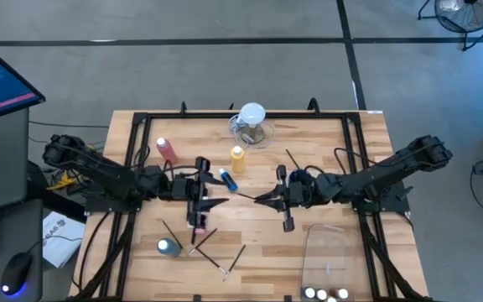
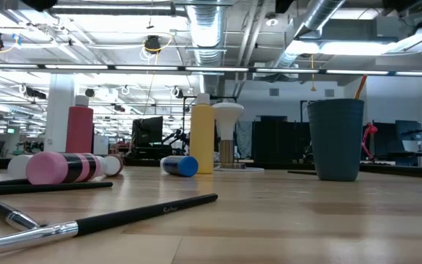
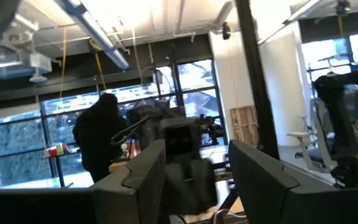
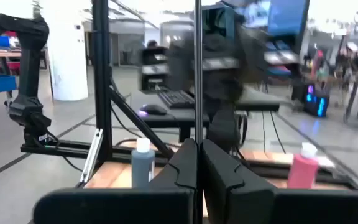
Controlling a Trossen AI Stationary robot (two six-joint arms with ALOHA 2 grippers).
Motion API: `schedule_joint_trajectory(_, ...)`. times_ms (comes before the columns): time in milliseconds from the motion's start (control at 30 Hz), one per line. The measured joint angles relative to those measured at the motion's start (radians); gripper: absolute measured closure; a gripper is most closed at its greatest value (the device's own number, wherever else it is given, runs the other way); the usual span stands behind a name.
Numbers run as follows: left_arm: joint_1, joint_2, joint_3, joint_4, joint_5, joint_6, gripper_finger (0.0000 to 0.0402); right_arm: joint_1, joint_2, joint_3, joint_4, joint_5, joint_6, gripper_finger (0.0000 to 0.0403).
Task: Pick & Place Paint Supplies
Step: Put the top black gold paintbrush into the blue cup
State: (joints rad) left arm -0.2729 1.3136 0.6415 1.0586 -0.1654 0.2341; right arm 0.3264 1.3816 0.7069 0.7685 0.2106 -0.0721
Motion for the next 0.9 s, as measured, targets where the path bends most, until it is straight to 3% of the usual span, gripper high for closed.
schedule_joint_trajectory(200,0.037,0.065,0.000,0.098,0.093,-0.040,0.0235,0.008,0.105,-0.019,0.233,-0.007,-0.036,0.0403)
schedule_joint_trajectory(500,0.037,0.077,0.001,0.133,0.095,-0.063,0.0235,-0.043,0.212,-0.021,0.387,-0.060,0.041,0.0403)
schedule_joint_trajectory(900,0.037,0.077,0.001,0.135,0.096,-0.067,0.0236,-0.062,0.242,-0.021,0.415,-0.060,0.047,0.0403)
